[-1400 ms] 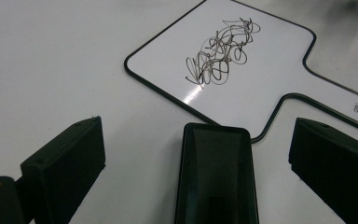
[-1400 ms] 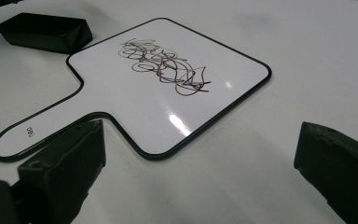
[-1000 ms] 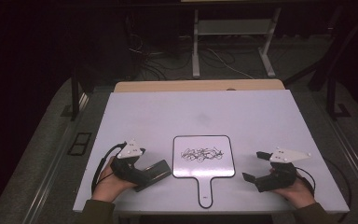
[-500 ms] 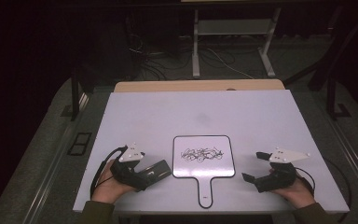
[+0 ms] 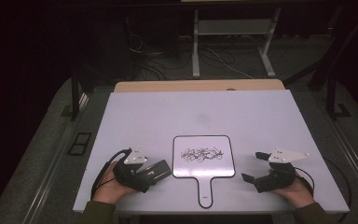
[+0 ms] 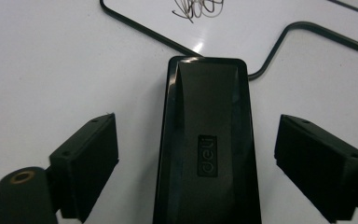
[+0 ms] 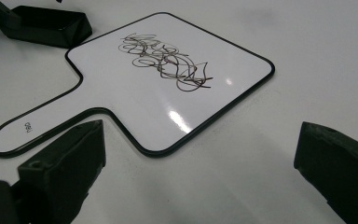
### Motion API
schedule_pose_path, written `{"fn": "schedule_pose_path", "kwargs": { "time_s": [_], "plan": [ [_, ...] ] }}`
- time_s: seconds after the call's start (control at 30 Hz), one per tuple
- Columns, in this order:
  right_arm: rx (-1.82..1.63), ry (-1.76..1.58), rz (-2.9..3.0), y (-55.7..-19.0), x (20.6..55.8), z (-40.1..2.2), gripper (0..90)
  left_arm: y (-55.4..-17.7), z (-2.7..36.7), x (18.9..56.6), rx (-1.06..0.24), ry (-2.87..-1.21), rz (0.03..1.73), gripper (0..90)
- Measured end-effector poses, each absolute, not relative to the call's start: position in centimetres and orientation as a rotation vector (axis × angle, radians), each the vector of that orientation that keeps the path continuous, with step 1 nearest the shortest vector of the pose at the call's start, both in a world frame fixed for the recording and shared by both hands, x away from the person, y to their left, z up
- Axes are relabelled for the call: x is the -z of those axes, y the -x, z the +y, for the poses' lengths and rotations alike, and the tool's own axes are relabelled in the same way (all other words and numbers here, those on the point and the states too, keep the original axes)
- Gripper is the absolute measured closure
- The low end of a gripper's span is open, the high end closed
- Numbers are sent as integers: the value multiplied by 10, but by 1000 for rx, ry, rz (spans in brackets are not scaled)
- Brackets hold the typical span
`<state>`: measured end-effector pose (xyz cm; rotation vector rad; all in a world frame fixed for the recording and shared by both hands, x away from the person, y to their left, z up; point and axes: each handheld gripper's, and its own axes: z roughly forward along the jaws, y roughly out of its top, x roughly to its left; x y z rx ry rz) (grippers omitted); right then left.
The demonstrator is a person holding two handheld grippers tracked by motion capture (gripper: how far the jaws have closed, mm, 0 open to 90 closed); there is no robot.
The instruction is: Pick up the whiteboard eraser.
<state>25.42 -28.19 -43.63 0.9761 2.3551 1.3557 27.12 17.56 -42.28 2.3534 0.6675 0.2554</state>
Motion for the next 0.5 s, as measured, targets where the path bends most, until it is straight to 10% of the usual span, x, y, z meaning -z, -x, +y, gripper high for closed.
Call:
{"fn": "schedule_pose_path", "kwargs": {
  "time_s": [0.5],
  "plan": [
    [-1355,-972,2360,-254,437,-282,8,-272,169,429,-263,-2422,638,209]
  ]
}}
